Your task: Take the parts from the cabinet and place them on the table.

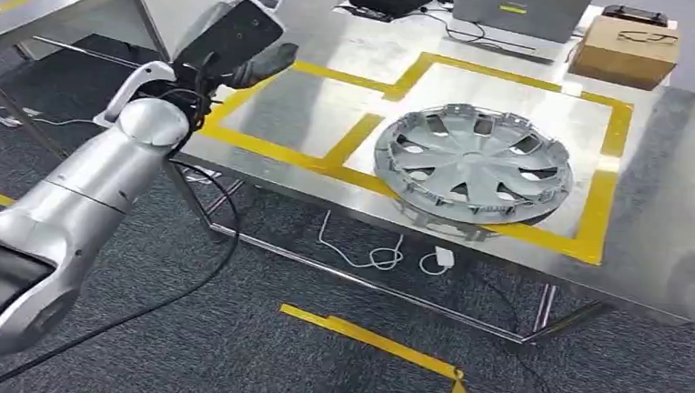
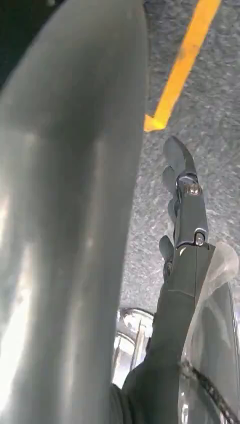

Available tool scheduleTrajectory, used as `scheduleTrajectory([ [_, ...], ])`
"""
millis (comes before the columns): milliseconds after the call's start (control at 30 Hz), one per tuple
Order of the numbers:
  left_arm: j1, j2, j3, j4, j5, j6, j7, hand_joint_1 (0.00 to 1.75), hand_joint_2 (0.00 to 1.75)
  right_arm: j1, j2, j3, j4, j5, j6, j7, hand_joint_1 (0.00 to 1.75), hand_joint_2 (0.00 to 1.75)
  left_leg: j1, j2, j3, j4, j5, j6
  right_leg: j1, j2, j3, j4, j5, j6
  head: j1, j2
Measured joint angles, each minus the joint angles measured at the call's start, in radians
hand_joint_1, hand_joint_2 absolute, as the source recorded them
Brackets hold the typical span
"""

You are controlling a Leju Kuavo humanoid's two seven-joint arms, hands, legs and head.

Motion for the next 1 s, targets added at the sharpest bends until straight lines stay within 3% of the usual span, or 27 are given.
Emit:
scheduleTrajectory([
  [33, -0.001, -0.003, 0.0, 0.002, 0.001, 0.001, 0.002, 1.75, 1.75, 0.001, 0.0, -0.003, 0.0, 0.0, 0.0, 0.0, 0.0, 0.0, 0.001, 0.003, 0.002, -0.002, 0.001, 0.006, -0.001, -0.003, -0.014, 0.021, -0.018, 0.004, 0.001, 0.0],
  [67, -0.003, -0.006, 0.0, 0.002, 0.002, 0.001, 0.002, 1.75, 1.75, 0.003, 0.0, -0.005, 0.0, 0.002, 0.0, 0.0, 0.0, 0.0, 0.001, 0.004, 0.001, -0.002, 0.001, 0.01, -0.002, -0.003, -0.041, 0.082, -0.052, 0.008, 0.003, 0.0],
  [133, -0.002, -0.013, -0.001, 0.01, 0.008, 0.002, 0.005, 1.75, 1.75, 0.003, 0.0, -0.007, 0.0, 0.003, 0.0, 0.0, 0.0, 0.0, 0.0, 0.006, 0.001, -0.002, 0.001, 0.011, -0.005, -0.003, -0.122, 0.25, -0.118, 0.015, 0.002, 0.0],
  [167, 0.001, -0.014, -0.001, 0.012, 0.01, 0.003, 0.007, 1.75, 1.75, 0.003, 0.0, -0.008, 0.0, 0.003, 0.0, 0.0, 0.0, 0.0, 0.0, 0.008, 0.001, -0.001, 0.0, 0.011, -0.005, -0.003, -0.152, 0.306, -0.131, 0.018, 0.002, 0.0],
  [200, 0.003, -0.015, -0.002, 0.017, 0.01, 0.006, 0.008, 1.75, 1.75, 0.003, 0.0, -0.01, 0.0, 0.004, 0.0, 0.0, 0.0, 0.0, 0.0, 0.01, 0.002, -0.001, 0.0, 0.011, -0.006, -0.004, -0.161, 0.313, -0.12, 0.019, 0.002, 0.0],
  [233, 0.004, -0.016, -0.002, 0.02, 0.01, 0.008, 0.01, 1.75, 1.75, 0.003, 0.0, -0.013, 0.0, 0.004, 0.0, 0.0, 0.0, 0.0, 0.0, 0.011, 0.002, -0.001, -0.001, 0.01, -0.008, -0.006, -0.145, 0.273, -0.088, 0.02, 0.002, 0.0],
  [300, 0.003, -0.018, -0.002, 0.025, 0.01, 0.014, 0.01, 1.75, 1.75, 0.003, 0.0, -0.014, 0.0, 0.005, 0.0, 0.0, 0.0, 0.0, 0.002, 0.015, 0.004, 0.003, -0.006, 0.004, -0.011, -0.021, -0.056, 0.091, 0.003, 0.021, 0.002, 0.0],
  [333, 0.002, -0.018, -0.002, 0.025, 0.011, 0.02, 0.01, 1.75, 1.75, 0.002, 0.0, -0.015, 0.0, 0.005, 0.0, 0.001, 0.0, 0.0, 0.0, 0.016, 0.004, 0.007, -0.01, -0.003, -0.011, -0.041, -0.023, 0.02, 0.014, 0.023, 0.002, 0.0],
  [367, 0.0, -0.016, -0.002, 0.026, 0.013, 0.024, 0.01, 1.75, 1.75, -0.001, 0.0, -0.017, 0.0, 0.005, 0.002, 0.003, 0.0, 0.0, -0.007, 0.016, -0.002, 0.015, -0.014, -0.008, -0.003, -0.045, -0.003, 0.005, 0.003, 0.017, 0.005, 0.0],
  [400, 0.0, -0.014, -0.002, 0.028, 0.014, 0.025, 0.01, 1.75, 1.75, -0.002, 0.0, -0.021, 0.0, 0.005, 0.003, 0.004, 0.0, 0.0, -0.009, 0.017, -0.004, 0.015, -0.011, -0.012, -0.005, -0.038, -0.009, 0.008, 0.006, 0.005, 0.001, 0.0],
  [500, 0.003, -0.012, -0.002, 0.033, 0.019, 0.025, 0.01, 1.75, 1.75, 0.002, 0.0, -0.024, 0.0, 0.006, 0.002, 0.006, 0.0, 0.0, -0.005, 0.03, -0.001, 0.015, -0.018, -0.024, -0.005, -0.024, -0.01, 0.006, 0.008, -0.015, 0.003, 0.0],
  [533, 0.002, -0.009, -0.002, 0.033, 0.019, 0.025, 0.01, 1.75, 1.75, 0.002, 0.0, -0.026, 0.0, 0.006, 0.002, 0.005, 0.0, 0.0, -0.002, 0.02, -0.006, 0.031, -0.035, -0.03, -0.006, -0.02, -0.008, 0.005, 0.01, -0.02, 0.001, 0.0],
  [567, 0.002, -0.006, -0.002, 0.034, 0.021, 0.026, 0.009, 1.75, 1.75, 0.001, 0.0, -0.027, 0.0, 0.006, 0.002, 0.005, 0.0, 0.0, -0.001, 0.013, -0.024, 0.077, -0.066, -0.033, -0.006, -0.015, -0.008, 0.005, 0.009, -0.025, -0.002, 0.0],
  [633, 0.007, -0.002, -0.002, 0.039, 0.021, 0.026, 0.007, 1.75, 1.75, 0.001, 0.0, -0.028, 0.0, 0.006, 0.002, 0.005, 0.0, 0.0, -0.001, 0.008, -0.099, 0.247, -0.145, -0.036, -0.005, -0.006, -0.007, 0.005, 0.008, -0.029, -0.001, 0.0],
  [667, 0.012, -0.001, -0.002, 0.041, 0.022, 0.026, 0.007, 1.75, 1.75, 0.001, 0.0, -0.029, 0.0, 0.006, 0.002, 0.005, 0.0, 0.0, -0.001, 0.007, -0.132, 0.317, -0.167, -0.036, -0.005, 0.0, -0.006, 0.005, 0.007, -0.029, -0.001, 0.0],
  [700, 0.018, 0.001, -0.002, 0.043, 0.022, 0.026, 0.007, 1.75, 1.75, 0.002, 0.0, -0.03, 0.0, 0.006, 0.003, 0.006, 0.0, 0.0, -0.001, 0.007, -0.143, 0.338, -0.163, -0.035, -0.005, 0.007, -0.005, 0.005, 0.007, -0.029, -0.001, 0.0],
  [733, 0.021, 0.001, -0.002, 0.045, 0.022, 0.025, 0.006, 1.75, 1.75, 0.002, 0.0, -0.03, 0.0, 0.006, 0.003, 0.006, 0.0, 0.0, -0.001, 0.006, -0.133, 0.314, -0.136, -0.032, -0.004, 0.015, -0.004, 0.006, 0.007, -0.029, -0.002, 0.0],
  [767, 0.021, 0.001, -0.002, 0.045, 0.022, 0.025, 0.004, 1.75, 1.75, 0.001, 0.0, -0.03, 0.0, 0.007, 0.003, 0.006, 0.0, 0.0, -0.001, 0.004, -0.105, 0.247, -0.091, -0.026, -0.004, 0.023, -0.002, 0.006, 0.007, -0.029, -0.001, 0.0],
  [800, 0.019, 0.001, -0.002, 0.045, 0.022, 0.025, 0.002, 1.75, 1.75, 0.002, 0.0, -0.031, 0.0, 0.008, 0.004, 0.006, 0.0, 0.0, -0.001, -0.003, -0.064, 0.158, -0.044, -0.02, -0.003, 0.029, 0.001, 0.007, 0.007, -0.028, -0.002, 0.0],
  [833, 0.016, 0.003, -0.002, 0.045, 0.022, 0.025, 0.001, 1.75, 1.75, 0.002, 0.0, -0.031, 0.0, 0.008, 0.005, 0.005, 0.0, 0.0, -0.003, -0.023, -0.023, 0.063, 0.002, -0.01, -0.003, 0.035, 0.003, 0.006, 0.006, -0.027, -0.001, 0.0],
  [867, 0.014, 0.005, -0.002, 0.045, 0.022, 0.026, 0.0, 1.75, 1.75, 0.001, 0.001, -0.031, 0.0, 0.008, 0.006, 0.004, 0.0, 0.0, -0.003, -0.038, -0.007, 0.042, -0.01, -0.006, 0.002, 0.038, -0.001, 0.008, 0.005, -0.024, 0.001, 0.0],
  [967, 0.014, 0.001, -0.004, 0.045, 0.022, 0.024, -0.002, 1.75, 1.75, 0.001, 0.001, -0.031, 0.0, 0.009, 0.007, 0.003, 0.0, 0.0, -0.009, -0.03, -0.005, 0.021, -0.015, -0.006, -0.006, 0.049, -0.009, 0.004, 0.011, -0.007, -0.003, 0.0],
  [1000, 0.013, -0.001, -0.004, 0.045, 0.022, 0.024, -0.002, 1.75, 1.75, 0.001, 0.001, -0.031, 0.0, 0.009, 0.007, 0.003, 0.0, 0.0, -0.005, -0.024, -0.002, 0.011, -0.01, 0.0, -0.004, 0.054, -0.009, 0.002, 0.012, 0.001, -0.002, 0.0],
])
